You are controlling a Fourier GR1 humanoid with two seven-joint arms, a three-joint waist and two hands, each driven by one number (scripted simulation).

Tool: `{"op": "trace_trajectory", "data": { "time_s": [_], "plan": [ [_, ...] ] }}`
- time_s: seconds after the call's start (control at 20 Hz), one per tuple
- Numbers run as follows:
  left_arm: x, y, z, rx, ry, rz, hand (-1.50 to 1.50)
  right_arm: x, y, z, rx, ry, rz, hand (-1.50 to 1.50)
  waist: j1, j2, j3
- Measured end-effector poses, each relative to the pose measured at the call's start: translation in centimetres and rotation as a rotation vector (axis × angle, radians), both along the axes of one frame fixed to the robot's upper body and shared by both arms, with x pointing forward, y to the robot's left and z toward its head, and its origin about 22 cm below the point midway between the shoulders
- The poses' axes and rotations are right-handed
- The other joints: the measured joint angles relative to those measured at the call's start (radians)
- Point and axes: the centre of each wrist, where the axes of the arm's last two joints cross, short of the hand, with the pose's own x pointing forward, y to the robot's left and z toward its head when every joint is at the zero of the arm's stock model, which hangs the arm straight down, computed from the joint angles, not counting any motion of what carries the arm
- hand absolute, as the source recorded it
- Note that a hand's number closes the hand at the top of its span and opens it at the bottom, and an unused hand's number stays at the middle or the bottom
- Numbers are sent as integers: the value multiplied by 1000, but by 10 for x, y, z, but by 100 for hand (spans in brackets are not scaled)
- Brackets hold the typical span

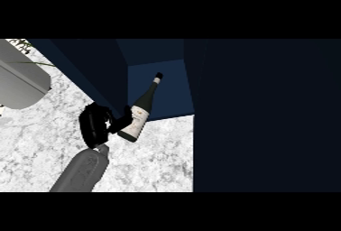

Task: Pick up the wine, place it into the cabinet and close the cabinet

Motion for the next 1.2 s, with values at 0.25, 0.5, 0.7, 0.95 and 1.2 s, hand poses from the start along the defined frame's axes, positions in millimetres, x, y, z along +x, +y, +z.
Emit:
{"op": "trace_trajectory", "data": {
  "time_s": [0.25,0.5,0.7,0.95,1.2],
  "plan": [
    [-1,1,-1,51,-8,15,-150,1,0,0,-1,1,8,-150,-3,2,-1],
    [-2,4,-1,89,0,28,-150,1,1,0,1,-2,20,-150,-9,1,1],
    [-4,4,-1,99,8,40,-150,2,0,-1,-2,1,27,-150,-12,2,1],
    [-5,2,1,84,18,57,-150,2,1,-2,0,4,34,-150,-13,3,-1],
    [-6,-1,4,35,28,68,-150,2,2,-3,2,10,44,-150,-9,7,-6]
  ]
}}
